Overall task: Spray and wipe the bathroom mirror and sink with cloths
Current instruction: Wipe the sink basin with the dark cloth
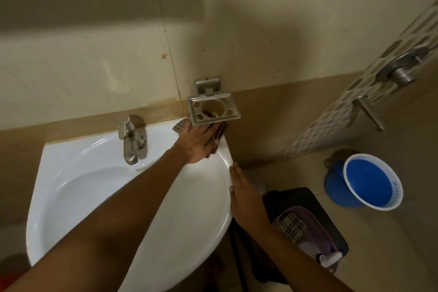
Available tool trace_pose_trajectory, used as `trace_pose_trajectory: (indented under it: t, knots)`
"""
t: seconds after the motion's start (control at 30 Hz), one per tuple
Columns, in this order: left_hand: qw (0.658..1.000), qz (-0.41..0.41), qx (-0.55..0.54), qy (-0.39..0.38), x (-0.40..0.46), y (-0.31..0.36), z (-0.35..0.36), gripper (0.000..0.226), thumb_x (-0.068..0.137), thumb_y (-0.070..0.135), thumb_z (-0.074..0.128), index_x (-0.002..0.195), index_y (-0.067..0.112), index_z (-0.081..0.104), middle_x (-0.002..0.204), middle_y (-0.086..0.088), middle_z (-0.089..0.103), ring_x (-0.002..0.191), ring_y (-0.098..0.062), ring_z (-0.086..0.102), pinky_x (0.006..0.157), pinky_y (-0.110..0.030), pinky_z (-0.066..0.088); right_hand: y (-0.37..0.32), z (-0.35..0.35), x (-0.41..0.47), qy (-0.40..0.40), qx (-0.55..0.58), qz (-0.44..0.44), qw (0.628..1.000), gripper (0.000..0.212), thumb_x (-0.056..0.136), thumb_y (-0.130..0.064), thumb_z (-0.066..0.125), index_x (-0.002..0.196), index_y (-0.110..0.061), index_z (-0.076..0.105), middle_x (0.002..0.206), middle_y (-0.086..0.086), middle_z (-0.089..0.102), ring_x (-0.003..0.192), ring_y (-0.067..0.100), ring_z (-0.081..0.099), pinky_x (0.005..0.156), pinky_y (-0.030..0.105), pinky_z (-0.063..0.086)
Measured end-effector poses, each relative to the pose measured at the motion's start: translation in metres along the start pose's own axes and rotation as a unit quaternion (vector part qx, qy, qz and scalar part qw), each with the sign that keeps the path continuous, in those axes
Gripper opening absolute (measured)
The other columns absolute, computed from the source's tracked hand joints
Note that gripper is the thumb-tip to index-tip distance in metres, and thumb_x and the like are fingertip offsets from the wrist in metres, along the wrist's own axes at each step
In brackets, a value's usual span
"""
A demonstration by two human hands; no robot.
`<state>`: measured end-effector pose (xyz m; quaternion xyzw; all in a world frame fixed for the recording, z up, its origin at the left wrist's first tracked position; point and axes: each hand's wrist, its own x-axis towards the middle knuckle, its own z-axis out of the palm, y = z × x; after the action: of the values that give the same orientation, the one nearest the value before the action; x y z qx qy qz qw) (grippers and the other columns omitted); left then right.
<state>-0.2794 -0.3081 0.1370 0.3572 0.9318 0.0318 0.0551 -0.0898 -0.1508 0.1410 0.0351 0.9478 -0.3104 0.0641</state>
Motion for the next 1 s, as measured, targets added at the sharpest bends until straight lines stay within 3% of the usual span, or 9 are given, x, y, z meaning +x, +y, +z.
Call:
trace_pose_trajectory:
  t: [0.1, 0.23, 0.3, 0.43, 0.6, 0.7, 0.8, 1.0]
  knots:
    - [0.999, -0.048, -0.010, 0.007, 0.006, 0.009, -0.001, 0.068, 0.096, 0.053, 0.003, 0.157, 0.027, 0.016, 0.162, -0.001, 0.026, 0.152, -0.025, 0.013, 0.119, -0.058, 0.014, 0.001, -0.001, 0.001, -0.002, 0.002, 0.007, 1.000, 0.054, 0.106, -0.016, 0.038, 0.157, -0.017, 0.019, 0.165, -0.002, 0.014, 0.141, 0.015, 0.038, 0.107, 0.019, 0.031]
    - [0.999, 0.024, -0.021, 0.014, -0.026, 0.050, 0.016, 0.059, 0.101, 0.048, 0.016, 0.156, 0.026, 0.025, 0.163, -0.004, 0.024, 0.153, -0.028, 0.012, 0.120, -0.061, -0.002, 0.004, -0.002, -0.001, 0.000, 0.030, 0.019, 0.999, 0.053, 0.105, -0.014, 0.039, 0.155, -0.016, 0.024, 0.163, 0.002, 0.023, 0.145, 0.018, 0.034, 0.109, 0.016, 0.021]
    - [0.999, 0.033, -0.015, 0.012, -0.036, 0.041, 0.017, 0.060, 0.101, 0.048, 0.018, 0.156, 0.024, 0.024, 0.163, -0.005, 0.024, 0.153, -0.027, 0.014, 0.120, -0.060, 0.000, 0.002, -0.004, 0.000, 0.000, 0.025, 0.024, 0.999, 0.053, 0.105, -0.014, 0.039, 0.155, -0.016, 0.024, 0.163, 0.001, 0.022, 0.145, 0.018, 0.033, 0.109, 0.017, 0.021]
    - [0.995, -0.101, 0.002, 0.009, -0.038, -0.014, 0.009, 0.071, 0.097, 0.054, 0.005, 0.158, 0.020, 0.014, 0.165, -0.008, 0.020, 0.153, -0.028, 0.011, 0.120, -0.055, -0.002, -0.003, -0.006, 0.004, -0.006, 0.003, 0.031, 1.000, 0.054, 0.105, -0.016, 0.040, 0.156, -0.018, 0.021, 0.165, -0.002, 0.017, 0.144, 0.018, 0.034, 0.111, 0.023, 0.030]
    - [0.972, -0.228, -0.016, 0.045, -0.080, -0.012, 0.022, 0.073, 0.098, 0.053, 0.008, 0.159, 0.013, 0.005, 0.167, -0.011, 0.003, 0.154, -0.028, -0.001, 0.122, -0.051, -0.004, -0.011, 0.000, 0.007, 0.003, -0.005, 0.050, 0.999, 0.055, 0.105, -0.016, 0.041, 0.157, -0.017, 0.021, 0.165, -0.002, 0.016, 0.146, 0.018, 0.031, 0.112, 0.025, 0.031]
    - [0.965, -0.257, -0.007, 0.040, -0.099, -0.010, 0.026, 0.083, 0.094, 0.060, 0.005, 0.158, 0.006, 0.005, 0.166, -0.017, 0.005, 0.154, -0.031, -0.001, 0.124, -0.048, -0.003, -0.012, 0.001, 0.006, 0.010, 0.002, 0.049, 0.999, 0.055, 0.104, -0.014, 0.041, 0.156, -0.017, 0.024, 0.165, -0.001, 0.018, 0.145, 0.018, 0.033, 0.111, 0.024, 0.031]
    - [0.959, -0.279, -0.008, 0.044, -0.080, -0.007, 0.023, 0.088, 0.096, 0.068, 0.015, 0.158, 0.006, 0.004, 0.165, -0.018, 0.003, 0.153, -0.033, -0.002, 0.122, -0.048, -0.007, -0.013, 0.001, 0.004, 0.008, -0.018, 0.050, 0.999, 0.056, 0.105, -0.015, 0.041, 0.157, -0.018, 0.020, 0.165, -0.003, 0.015, 0.143, 0.018, 0.036, 0.110, 0.026, 0.034]
    - [0.983, -0.180, -0.009, 0.030, -0.054, 0.000, 0.018, 0.068, 0.103, 0.049, 0.021, 0.159, 0.014, 0.001, 0.167, -0.008, 0.002, 0.154, -0.027, -0.004, 0.123, -0.050, 0.000, -0.018, 0.008, 0.004, 0.022, -0.031, 0.057, 0.998, 0.057, 0.104, -0.012, 0.042, 0.157, -0.015, 0.020, 0.165, 0.001, 0.016, 0.145, 0.018, 0.033, 0.109, 0.019, 0.027]
